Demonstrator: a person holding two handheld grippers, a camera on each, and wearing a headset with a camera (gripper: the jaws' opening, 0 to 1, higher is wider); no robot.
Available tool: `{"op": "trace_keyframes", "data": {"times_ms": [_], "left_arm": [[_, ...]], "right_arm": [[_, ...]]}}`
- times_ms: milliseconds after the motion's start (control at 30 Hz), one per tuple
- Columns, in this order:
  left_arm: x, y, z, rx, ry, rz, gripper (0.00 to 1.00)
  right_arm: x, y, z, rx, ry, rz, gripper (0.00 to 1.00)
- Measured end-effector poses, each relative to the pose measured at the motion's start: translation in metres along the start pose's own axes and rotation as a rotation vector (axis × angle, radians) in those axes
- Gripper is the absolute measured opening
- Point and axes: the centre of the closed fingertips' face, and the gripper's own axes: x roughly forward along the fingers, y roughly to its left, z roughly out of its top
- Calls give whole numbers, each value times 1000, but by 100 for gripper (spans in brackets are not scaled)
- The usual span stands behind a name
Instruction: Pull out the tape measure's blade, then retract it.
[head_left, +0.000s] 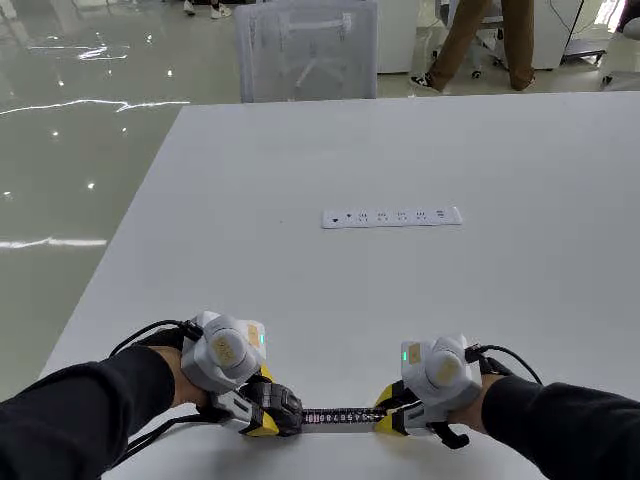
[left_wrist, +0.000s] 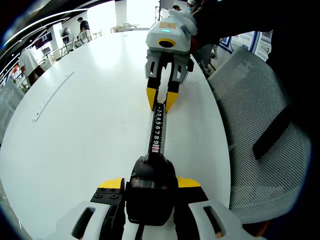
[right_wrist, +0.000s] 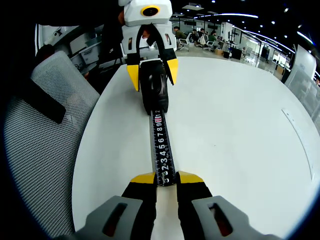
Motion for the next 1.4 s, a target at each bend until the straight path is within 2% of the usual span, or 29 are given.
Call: {"op": "trace_keyframes", "data": {"times_ms": [1400], "left_arm": [[1, -2, 0, 1, 6, 13, 34]], "right_arm": [[-37, -2, -42, 8, 60, -33, 11]]}}
